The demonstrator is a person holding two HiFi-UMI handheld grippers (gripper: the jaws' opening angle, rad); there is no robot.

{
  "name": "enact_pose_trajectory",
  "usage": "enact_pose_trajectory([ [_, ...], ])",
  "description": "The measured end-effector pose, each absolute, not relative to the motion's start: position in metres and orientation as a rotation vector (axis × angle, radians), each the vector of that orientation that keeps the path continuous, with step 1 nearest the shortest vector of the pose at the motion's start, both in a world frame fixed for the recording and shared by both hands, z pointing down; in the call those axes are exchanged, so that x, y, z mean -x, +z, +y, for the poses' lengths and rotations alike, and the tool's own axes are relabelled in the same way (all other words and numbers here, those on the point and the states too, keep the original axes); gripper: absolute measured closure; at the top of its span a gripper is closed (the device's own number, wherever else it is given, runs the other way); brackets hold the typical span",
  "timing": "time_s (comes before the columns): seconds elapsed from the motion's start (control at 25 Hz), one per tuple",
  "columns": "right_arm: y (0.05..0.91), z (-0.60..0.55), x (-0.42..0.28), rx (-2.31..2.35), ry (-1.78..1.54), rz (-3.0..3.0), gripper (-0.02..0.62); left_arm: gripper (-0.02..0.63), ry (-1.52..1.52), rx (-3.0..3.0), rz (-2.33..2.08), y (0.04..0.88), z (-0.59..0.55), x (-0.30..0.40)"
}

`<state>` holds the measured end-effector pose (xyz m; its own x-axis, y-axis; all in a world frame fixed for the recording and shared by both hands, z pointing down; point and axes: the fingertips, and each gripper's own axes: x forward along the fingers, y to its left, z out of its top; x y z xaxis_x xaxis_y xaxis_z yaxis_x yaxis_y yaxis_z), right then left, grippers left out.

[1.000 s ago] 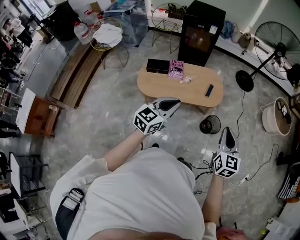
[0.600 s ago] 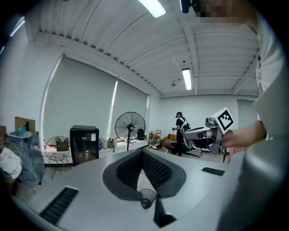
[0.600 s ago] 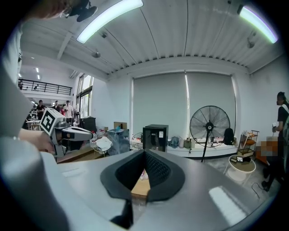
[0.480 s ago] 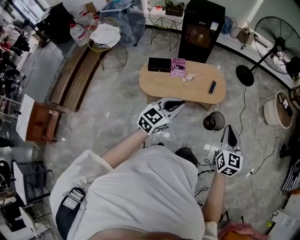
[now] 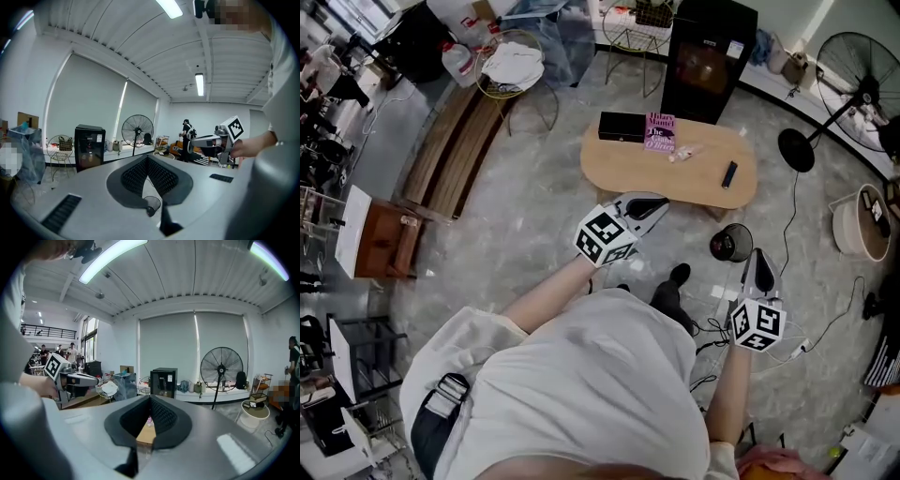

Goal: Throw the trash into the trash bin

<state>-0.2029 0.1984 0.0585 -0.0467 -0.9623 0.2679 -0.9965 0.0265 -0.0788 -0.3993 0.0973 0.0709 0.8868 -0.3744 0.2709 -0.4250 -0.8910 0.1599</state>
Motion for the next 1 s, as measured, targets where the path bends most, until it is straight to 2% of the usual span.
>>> enact_pose_trajectory([
  [0.36, 0.076, 0.146, 0.155, -2.003, 0.406, -2.195, 0.584, 0.6, 0.354, -2.824, -0.644, 0.079, 0.054, 0.35],
  [1.0, 0.104, 0.047, 0.029, -1.882, 0.451, -2.273, 0.584, 0.6, 0.403, -2.772, -0.709, 0.104, -0.026, 0.225],
])
